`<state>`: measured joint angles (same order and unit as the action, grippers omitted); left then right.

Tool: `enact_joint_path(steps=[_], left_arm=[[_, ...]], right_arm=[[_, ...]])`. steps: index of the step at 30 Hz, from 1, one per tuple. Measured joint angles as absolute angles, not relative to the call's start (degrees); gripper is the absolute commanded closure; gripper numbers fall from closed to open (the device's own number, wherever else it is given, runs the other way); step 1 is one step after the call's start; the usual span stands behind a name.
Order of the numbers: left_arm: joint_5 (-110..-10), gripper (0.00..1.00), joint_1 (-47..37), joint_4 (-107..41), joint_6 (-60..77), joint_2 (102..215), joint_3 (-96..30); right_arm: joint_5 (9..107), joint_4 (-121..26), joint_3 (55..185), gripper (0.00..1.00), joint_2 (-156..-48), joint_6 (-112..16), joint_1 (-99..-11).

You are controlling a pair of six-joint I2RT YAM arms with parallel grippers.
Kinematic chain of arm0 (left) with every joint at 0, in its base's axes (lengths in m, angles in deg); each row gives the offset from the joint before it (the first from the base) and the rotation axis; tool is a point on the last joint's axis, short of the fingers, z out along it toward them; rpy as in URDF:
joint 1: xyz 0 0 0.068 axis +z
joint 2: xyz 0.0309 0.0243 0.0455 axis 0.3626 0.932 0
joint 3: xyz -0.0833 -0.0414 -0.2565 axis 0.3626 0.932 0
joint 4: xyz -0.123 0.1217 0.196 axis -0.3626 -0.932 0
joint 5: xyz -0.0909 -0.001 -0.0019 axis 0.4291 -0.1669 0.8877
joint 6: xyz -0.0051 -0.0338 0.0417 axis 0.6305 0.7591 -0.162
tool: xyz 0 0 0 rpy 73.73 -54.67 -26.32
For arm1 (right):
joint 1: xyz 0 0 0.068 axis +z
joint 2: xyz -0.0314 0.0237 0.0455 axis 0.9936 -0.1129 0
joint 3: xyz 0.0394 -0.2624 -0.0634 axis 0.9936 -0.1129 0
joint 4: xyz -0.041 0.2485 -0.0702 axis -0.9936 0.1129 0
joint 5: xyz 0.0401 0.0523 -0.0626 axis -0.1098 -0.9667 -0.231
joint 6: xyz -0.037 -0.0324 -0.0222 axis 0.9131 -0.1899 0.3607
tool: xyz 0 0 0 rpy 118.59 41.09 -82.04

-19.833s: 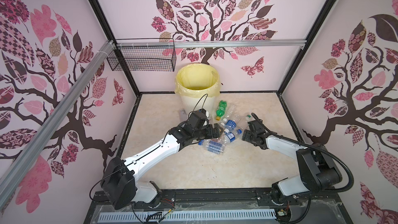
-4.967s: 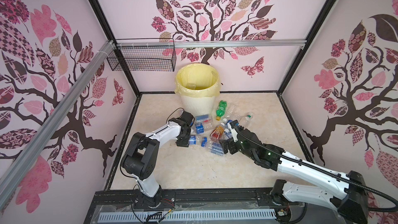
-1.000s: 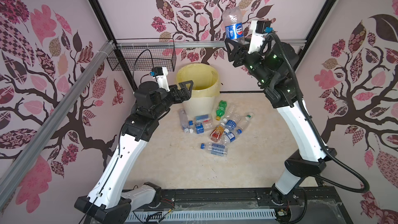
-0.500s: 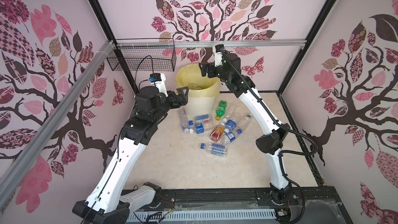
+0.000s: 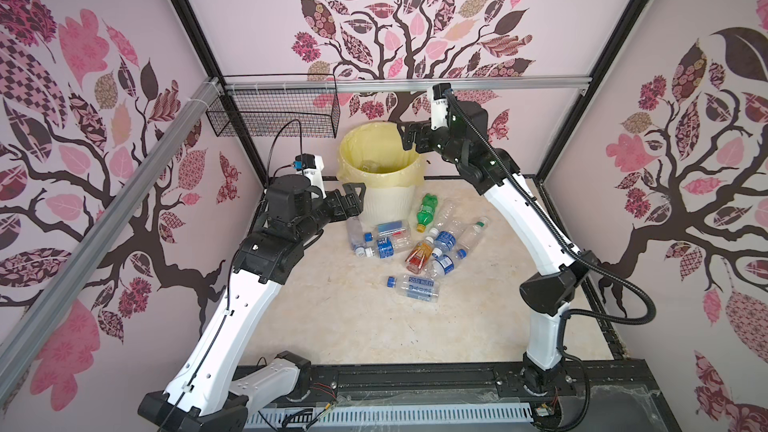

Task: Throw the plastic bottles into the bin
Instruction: 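Lower both grippers back down to the bottle pile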

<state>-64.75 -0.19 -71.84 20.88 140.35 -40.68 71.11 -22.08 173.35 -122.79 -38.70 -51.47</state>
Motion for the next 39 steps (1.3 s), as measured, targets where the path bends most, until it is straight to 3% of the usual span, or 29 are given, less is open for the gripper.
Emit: enact_joint_path(steps=[11,18,26,39], left_arm=[[-55.05,0.03,-0.19,-71.03,30.06,140.63,-29.49],[-51.42,0.03,-1.02,-66.94,35.11,137.73,-21.14],[-50.76,0.03,-2.27,-62.88,34.97,135.43,-12.82],[-48.88,0.03,-1.81,-56.82,32.00,134.67,-2.65]], right_arm=[[71.11,-26.28,124.69,0.00,-90.88,-40.84,-51.40],[71.24,-28.35,102.73,0.00,-79.60,-43.00,-48.60],[73.82,-30.58,86.40,0.00,-78.73,-46.22,-37.39],[74.87,-37.03,79.43,0.00,-81.31,-49.14,-36.41]])
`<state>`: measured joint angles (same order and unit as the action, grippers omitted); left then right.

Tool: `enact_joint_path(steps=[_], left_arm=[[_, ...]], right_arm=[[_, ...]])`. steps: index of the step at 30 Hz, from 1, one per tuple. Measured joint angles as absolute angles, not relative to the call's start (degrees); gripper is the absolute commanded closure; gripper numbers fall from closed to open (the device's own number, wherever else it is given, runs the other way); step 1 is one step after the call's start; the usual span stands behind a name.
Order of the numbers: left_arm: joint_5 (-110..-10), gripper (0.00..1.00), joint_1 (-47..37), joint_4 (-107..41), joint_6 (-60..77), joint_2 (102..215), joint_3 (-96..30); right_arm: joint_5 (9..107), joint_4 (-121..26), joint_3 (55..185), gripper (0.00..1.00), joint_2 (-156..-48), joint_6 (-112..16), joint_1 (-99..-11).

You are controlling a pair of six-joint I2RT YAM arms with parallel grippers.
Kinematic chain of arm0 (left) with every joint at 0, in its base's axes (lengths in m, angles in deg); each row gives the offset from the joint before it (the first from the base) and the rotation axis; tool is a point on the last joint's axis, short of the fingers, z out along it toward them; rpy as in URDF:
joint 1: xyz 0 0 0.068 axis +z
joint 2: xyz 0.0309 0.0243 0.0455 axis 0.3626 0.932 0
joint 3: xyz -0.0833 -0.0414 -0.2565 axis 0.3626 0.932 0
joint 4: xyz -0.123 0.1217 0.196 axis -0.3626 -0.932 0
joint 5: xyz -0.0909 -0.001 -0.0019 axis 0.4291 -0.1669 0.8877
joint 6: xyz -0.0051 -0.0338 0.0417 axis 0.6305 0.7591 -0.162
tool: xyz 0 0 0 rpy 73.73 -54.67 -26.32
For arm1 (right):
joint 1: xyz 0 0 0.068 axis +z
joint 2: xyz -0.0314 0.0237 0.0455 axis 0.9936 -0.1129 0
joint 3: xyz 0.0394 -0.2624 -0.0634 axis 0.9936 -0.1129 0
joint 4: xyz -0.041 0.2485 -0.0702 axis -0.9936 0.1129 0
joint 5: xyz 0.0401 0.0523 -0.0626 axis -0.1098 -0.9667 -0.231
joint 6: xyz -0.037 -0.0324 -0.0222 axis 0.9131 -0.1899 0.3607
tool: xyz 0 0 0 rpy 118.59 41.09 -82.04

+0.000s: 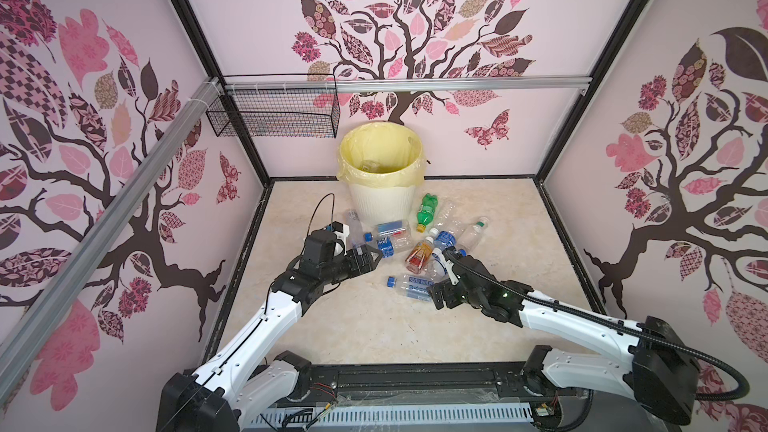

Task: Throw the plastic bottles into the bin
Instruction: 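Lower both grippers back down to the bottle pile, then close the right gripper around the clear 'soda water' bottle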

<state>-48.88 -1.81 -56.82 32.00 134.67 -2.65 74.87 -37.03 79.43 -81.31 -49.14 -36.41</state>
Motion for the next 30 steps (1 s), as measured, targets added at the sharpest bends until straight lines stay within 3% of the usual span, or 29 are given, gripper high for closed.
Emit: enact_joint_path(steps=[12,30], left_arm=[[-40.84,0.03,4.57,-49.48,36.42,137.38,0.50],[-41.23,0.03,4.66,-50.07,36.70,135.65,0.52]], right_arm=[[74.65,-40.35,79.45,0.00,-87.47,-48.68,-36.01],[74.54,-42.25,85.04,0.00,-97.75,-48.38,-30.94]])
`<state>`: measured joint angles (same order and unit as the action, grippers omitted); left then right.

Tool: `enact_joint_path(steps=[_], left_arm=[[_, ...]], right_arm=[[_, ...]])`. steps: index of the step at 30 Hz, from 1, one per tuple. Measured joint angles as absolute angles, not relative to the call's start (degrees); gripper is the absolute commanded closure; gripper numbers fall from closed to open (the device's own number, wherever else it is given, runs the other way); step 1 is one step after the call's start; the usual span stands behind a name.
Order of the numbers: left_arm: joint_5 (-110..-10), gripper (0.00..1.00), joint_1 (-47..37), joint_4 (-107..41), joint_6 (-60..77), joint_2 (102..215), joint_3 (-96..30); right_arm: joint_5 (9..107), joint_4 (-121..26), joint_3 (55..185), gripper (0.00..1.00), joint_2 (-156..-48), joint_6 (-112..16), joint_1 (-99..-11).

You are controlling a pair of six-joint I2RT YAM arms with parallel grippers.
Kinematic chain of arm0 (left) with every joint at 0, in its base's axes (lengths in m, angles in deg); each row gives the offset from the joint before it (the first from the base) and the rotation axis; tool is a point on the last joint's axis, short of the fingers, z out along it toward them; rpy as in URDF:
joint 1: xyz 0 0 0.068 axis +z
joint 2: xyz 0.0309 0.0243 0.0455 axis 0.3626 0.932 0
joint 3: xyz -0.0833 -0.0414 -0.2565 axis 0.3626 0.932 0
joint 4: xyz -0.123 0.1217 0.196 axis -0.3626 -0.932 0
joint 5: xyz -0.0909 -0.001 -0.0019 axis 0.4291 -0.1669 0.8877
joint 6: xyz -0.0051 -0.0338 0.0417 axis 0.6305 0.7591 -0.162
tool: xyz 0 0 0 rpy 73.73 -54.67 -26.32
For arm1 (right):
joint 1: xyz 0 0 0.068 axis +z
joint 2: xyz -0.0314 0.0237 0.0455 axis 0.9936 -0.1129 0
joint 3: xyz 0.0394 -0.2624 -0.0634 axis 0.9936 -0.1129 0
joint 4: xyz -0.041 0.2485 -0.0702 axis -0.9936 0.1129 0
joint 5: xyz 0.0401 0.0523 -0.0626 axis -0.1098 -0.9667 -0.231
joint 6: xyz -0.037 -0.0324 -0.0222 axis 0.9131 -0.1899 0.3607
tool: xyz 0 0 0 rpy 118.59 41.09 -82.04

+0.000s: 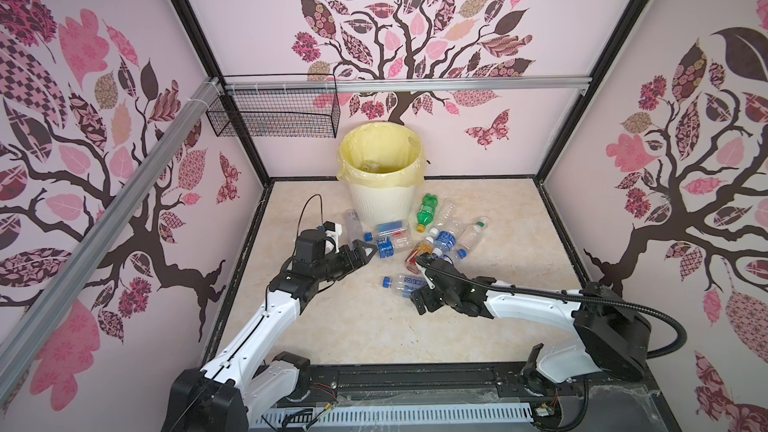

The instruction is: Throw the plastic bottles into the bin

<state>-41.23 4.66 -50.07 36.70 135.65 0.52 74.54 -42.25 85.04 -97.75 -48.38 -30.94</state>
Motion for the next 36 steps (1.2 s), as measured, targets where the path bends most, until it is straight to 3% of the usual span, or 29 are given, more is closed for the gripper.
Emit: enact_joint_path(steps=[9,15,26,36], left_arm=[[-41.76,0.03,4.90,-50.42,36.70,135.52,0.50],[-41.93,0.03,5.01,-50.57,36.70,135.52,0.52],[-42.13,0.03,5.25,-50.75,36.70,135.52,0.50],[-43.88,0.03,5.84,-52.06,36.74,135.52,0.50]], right_arm=[[74.68,-43.08,85.13,0.04,-101.18,-48.75,-28.06],[74.98,-43.11,85.15,0.15,-101.29,-48.29,-27.75],[75.05,-43.33,90.03,0.18,-105.57,-45.95,-27.75],[73.67,-44.05,89.98,0.38,-106.62,-45.65,-27.75]])
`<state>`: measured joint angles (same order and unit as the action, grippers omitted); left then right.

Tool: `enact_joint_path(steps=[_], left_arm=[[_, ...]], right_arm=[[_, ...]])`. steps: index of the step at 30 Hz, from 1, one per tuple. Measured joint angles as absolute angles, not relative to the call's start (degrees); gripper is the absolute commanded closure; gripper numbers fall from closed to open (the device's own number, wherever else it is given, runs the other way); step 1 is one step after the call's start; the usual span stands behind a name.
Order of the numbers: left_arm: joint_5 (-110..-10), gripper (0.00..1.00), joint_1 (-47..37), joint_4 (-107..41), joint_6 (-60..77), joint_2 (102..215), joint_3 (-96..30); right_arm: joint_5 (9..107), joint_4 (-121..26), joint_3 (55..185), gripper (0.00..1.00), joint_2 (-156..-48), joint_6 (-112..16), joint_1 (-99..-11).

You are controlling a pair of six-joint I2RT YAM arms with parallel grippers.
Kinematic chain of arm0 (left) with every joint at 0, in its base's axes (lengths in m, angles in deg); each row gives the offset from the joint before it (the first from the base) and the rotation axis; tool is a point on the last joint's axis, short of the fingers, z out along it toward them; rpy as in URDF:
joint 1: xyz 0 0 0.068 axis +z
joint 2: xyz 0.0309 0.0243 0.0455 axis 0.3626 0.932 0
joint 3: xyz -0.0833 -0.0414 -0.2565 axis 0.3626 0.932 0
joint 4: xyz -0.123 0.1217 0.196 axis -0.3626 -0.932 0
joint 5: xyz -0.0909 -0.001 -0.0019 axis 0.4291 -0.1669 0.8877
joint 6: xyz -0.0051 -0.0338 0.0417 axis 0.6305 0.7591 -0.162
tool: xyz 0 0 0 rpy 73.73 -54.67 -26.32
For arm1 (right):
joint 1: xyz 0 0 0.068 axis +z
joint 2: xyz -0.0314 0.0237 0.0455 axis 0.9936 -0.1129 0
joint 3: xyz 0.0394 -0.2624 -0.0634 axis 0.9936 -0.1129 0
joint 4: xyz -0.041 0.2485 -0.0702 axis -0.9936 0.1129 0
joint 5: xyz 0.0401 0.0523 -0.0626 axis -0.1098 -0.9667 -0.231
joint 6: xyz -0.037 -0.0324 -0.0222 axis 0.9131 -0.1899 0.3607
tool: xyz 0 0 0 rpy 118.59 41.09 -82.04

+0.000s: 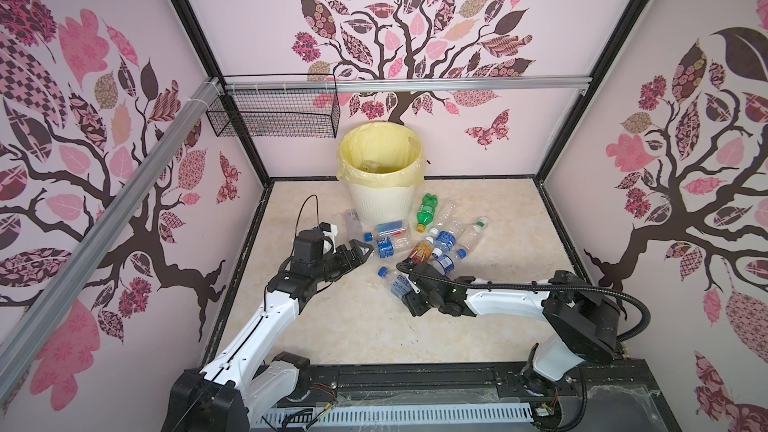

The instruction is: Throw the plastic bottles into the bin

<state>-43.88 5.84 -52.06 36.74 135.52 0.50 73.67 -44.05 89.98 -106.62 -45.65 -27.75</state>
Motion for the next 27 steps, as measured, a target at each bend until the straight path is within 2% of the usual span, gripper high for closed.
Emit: enact_joint_path(steps=[3,9,17,27], left_arm=[[-44.73,0.03,5.90,-52.71,36.77,135.69,0.50],[-45.50,0.03,6.01,-53.98,36.72,137.31,0.45],[-45.36,0.03,6.01,-54.53,36.72,137.68,0.45],[-40.29,0.03,5.80,-50.55,37.07,138.71,0.45]], right_arm=[[73.45,-44.20,89.98,0.42,-106.62,-45.67,-27.75],[73.30,-44.26,89.98,0.45,-106.31,-45.69,-27.75],[73.12,-44.26,89.98,0.45,-104.50,-45.69,-27.73],[73.12,-43.50,90.51,0.45,-101.16,-46.06,-27.73]])
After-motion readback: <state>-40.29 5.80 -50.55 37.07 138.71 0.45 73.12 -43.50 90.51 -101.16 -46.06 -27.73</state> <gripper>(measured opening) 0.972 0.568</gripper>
